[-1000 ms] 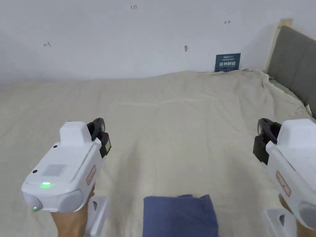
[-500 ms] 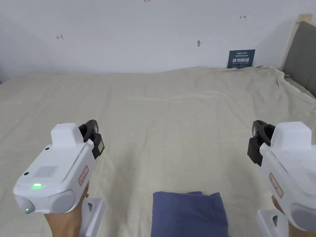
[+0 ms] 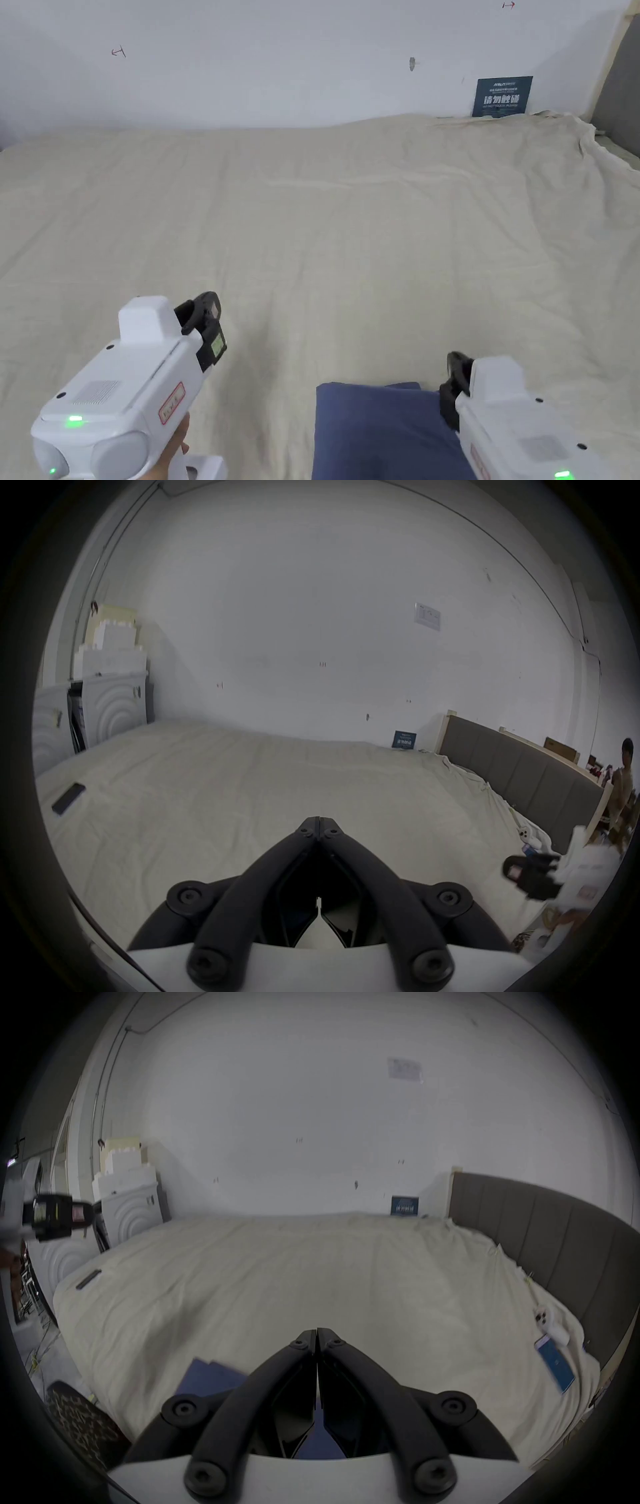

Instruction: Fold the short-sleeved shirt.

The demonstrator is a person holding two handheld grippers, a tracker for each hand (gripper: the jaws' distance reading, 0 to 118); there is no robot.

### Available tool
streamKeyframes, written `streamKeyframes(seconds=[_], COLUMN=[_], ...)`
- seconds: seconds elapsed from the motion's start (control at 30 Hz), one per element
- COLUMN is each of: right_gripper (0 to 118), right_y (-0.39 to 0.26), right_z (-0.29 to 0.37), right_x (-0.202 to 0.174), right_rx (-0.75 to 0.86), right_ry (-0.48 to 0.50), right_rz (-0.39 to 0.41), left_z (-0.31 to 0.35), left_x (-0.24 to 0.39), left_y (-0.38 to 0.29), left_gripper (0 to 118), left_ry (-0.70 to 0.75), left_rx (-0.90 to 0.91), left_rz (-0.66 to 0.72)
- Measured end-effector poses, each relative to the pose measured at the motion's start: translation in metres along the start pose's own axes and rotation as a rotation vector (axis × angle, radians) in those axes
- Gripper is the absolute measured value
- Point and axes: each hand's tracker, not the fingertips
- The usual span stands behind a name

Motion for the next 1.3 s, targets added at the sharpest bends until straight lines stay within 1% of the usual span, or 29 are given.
streamKeyframes(seconds=[0.1,0.27,0.37,0.4,0.47,0.53,0.6,0.63,0.67,0.7,0.8,0.83,0.87,0.9,0.93,1.07,1.17,1.2,1.23,1.27,1.3], right_gripper=[0,0,0,0,0,0,0,0,0,0,0,0,0,0,0,0,0,0,0,0,0], right_y=[-0.023,-0.052,-0.073,-0.081,-0.094,-0.1,-0.102,-0.104,-0.105,-0.106,-0.102,-0.1,-0.098,-0.095,-0.094,-0.089,-0.085,-0.084,-0.084,-0.083,-0.083], right_z=[-0.014,-0.034,-0.046,-0.05,-0.053,-0.051,-0.052,-0.05,-0.049,-0.049,-0.046,-0.046,-0.045,-0.043,-0.043,-0.039,-0.037,-0.036,-0.036,-0.035,-0.036], right_x=[-0.007,-0.017,-0.02,-0.019,-0.02,-0.021,-0.02,-0.019,-0.019,-0.02,-0.022,-0.022,-0.022,-0.024,-0.024,-0.025,-0.027,-0.027,-0.027,-0.028,-0.026], right_rx=[-0.058,-0.114,-0.168,-0.186,-0.19,-0.131,-0.126,-0.118,-0.112,-0.106,-0.105,-0.109,-0.113,-0.116,-0.117,-0.121,-0.123,-0.123,-0.124,-0.124,-0.125], right_ry=[0.024,0.034,0.027,0.026,0.029,0.027,0.025,0.026,0.027,0.028,0.032,0.034,0.036,0.037,0.039,0.045,0.048,0.049,0.049,0.05,0.051], right_rz=[0.003,0.014,0.008,-0.005,-0.009,-0.005,-0.03,-0.039,-0.044,-0.044,-0.034,-0.032,-0.03,-0.028,-0.028,-0.025,-0.024,-0.024,-0.025,-0.027,-0.028], left_z=[-0.004,-0.01,-0.015,-0.016,-0.018,-0.022,-0.029,-0.032,-0.036,-0.039,-0.052,-0.057,-0.064,-0.07,-0.076,-0.101,-0.118,-0.122,-0.126,-0.129,-0.131], left_x=[-0.004,-0.006,-0.005,-0.005,-0.003,-0.002,0.001,0.003,0.005,0.008,0.017,0.021,0.024,0.026,0.027,0.03,0.032,0.033,0.034,0.035,0.036], left_y=[-0.015,-0.042,-0.056,-0.059,-0.066,-0.072,-0.078,-0.082,-0.085,-0.089,-0.1,-0.105,-0.111,-0.115,-0.12,-0.132,-0.137,-0.137,-0.139,-0.14,-0.14], left_gripper=[0,0,0,0,0,0,5,8,15,28,43,59,72,83,88,88,87,81,71,64,59], left_ry=[-0.036,-0.082,-0.111,-0.111,-0.135,-0.155,-0.188,-0.206,-0.217,-0.235,-0.262,-0.257,-0.264,-0.258,-0.266,-0.325,-0.354,-0.363,-0.388,-0.404,-0.384], left_rx=[-0.064,-0.163,-0.228,-0.24,-0.278,-0.316,-0.377,-0.404,-0.423,-0.452,-0.534,-0.56,-0.594,-0.63,-0.649,-0.752,-0.82,-0.837,-0.861,-0.862,-0.858], left_rz=[0.044,0.083,0.101,0.104,0.114,0.13,0.154,0.173,0.184,0.19,0.19,0.189,0.184,0.179,0.185,0.228,0.258,0.262,0.255,0.262,0.24])
